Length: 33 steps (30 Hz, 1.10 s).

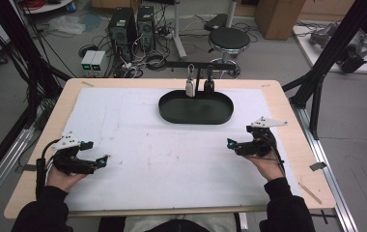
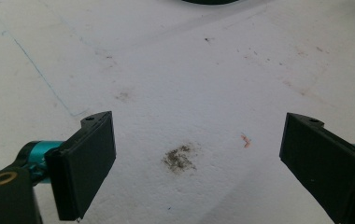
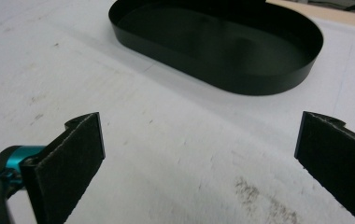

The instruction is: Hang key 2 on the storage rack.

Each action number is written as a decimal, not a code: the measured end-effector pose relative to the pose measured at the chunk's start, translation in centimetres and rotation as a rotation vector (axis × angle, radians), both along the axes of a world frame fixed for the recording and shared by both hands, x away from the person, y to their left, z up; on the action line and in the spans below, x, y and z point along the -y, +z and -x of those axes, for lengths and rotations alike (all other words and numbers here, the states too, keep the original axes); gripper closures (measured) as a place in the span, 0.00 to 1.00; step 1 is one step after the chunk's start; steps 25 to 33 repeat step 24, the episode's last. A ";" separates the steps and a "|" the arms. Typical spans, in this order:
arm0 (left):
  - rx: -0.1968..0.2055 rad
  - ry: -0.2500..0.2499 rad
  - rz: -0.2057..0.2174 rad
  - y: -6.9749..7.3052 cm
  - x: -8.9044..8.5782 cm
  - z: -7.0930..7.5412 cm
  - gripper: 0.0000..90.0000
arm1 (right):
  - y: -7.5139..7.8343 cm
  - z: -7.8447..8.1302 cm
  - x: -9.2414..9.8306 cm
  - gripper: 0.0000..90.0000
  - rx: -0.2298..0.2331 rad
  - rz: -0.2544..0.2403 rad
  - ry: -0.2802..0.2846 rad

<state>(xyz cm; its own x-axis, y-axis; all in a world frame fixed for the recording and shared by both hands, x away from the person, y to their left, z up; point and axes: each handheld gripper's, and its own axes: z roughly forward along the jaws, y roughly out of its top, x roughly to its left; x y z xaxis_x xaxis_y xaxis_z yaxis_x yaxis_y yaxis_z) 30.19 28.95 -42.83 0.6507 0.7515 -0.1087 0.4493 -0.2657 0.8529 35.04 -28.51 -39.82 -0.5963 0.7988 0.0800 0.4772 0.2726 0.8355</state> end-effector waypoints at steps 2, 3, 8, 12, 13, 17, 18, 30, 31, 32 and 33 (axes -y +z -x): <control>0.002 0.005 0.001 0.0 0.0 0.1 0.12 | -0.4 0.4 0.1 0.01 0.007 0.011 0.003; 0.003 0.005 0.000 0.0 0.0 0.1 0.12 | -0.5 0.6 0.2 0.01 0.003 0.011 -0.001; 0.002 0.002 -0.001 0.0 0.0 0.1 0.12 | -1.5 1.3 0.6 0.01 -0.005 0.014 -0.007; 0.000 0.000 -0.001 0.0 0.0 0.1 0.12 | -2.3 1.5 0.7 0.01 -0.027 0.028 -0.006; -0.001 -0.001 -0.004 -0.1 0.0 0.1 0.12 | -2.4 1.6 0.7 0.01 -0.030 0.031 -0.006; -0.005 -0.006 -0.011 -0.1 0.1 0.1 0.12 | -2.8 2.0 0.8 0.01 -0.029 0.052 -0.001; -0.006 -0.006 -0.011 -0.2 0.1 0.1 0.12 | -2.9 2.1 0.9 0.01 -0.031 0.056 -0.003; -0.008 -0.004 -0.011 -0.3 0.1 -0.1 0.12 | -3.3 2.7 1.5 0.01 -0.022 0.048 -0.017; -0.008 -0.004 -0.011 -0.3 0.1 -0.1 0.12 | -3.3 2.7 1.5 0.01 -0.022 0.048 -0.017; -0.008 -0.004 -0.011 -0.3 0.1 -0.1 0.12 | -3.3 2.7 1.5 0.01 -0.022 0.048 -0.017; -0.008 -0.004 -0.011 -0.3 0.1 -0.1 0.12 | -3.3 2.7 1.5 0.01 -0.022 0.048 -0.017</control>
